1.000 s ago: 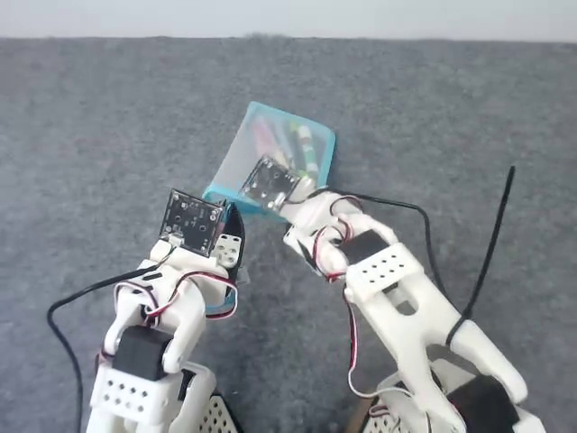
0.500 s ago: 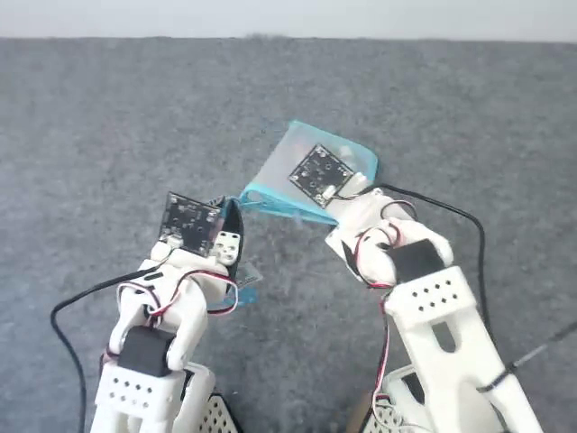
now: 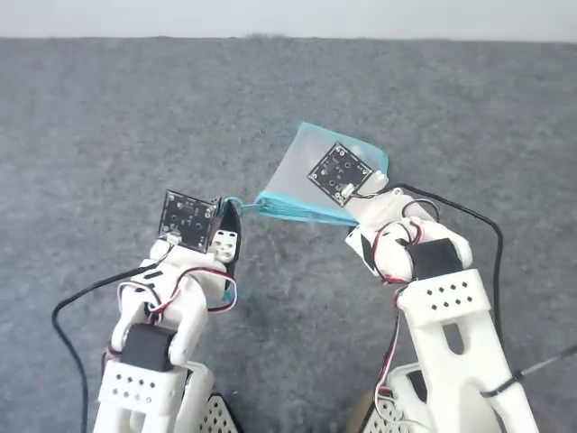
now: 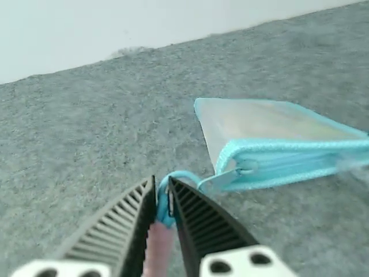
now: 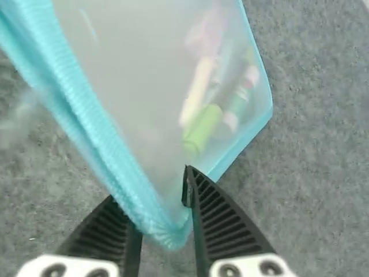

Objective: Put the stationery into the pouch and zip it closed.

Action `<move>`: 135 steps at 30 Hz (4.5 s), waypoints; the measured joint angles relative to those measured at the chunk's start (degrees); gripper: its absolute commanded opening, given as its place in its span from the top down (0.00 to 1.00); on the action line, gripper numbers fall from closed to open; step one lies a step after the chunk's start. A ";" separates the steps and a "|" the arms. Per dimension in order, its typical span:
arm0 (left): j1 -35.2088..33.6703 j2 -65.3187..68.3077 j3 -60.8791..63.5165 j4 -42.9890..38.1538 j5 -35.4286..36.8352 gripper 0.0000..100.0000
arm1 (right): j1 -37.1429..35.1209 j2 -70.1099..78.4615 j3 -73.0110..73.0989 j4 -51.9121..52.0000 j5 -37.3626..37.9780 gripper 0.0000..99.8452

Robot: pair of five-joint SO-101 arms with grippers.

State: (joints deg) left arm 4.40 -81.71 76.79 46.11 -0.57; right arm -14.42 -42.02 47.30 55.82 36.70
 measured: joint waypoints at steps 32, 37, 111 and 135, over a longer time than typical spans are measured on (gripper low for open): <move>6.42 0.00 5.01 -0.09 -0.35 0.79 | -8.97 9.85 -4.13 13.27 -12.31 0.61; 6.42 0.00 5.01 -0.09 -0.35 0.79 | -9.41 9.85 -4.04 13.71 -12.48 0.61; -8.79 -20.75 20.22 10.99 3.08 0.78 | 14.33 -61.45 48.00 10.20 -16.70 0.92; -8.79 -20.75 20.22 23.82 3.08 0.78 | 14.33 -61.45 48.00 10.64 -16.70 0.92</move>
State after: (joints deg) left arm -4.40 -102.46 97.01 69.93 2.51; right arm -0.09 -103.47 95.30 66.46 20.00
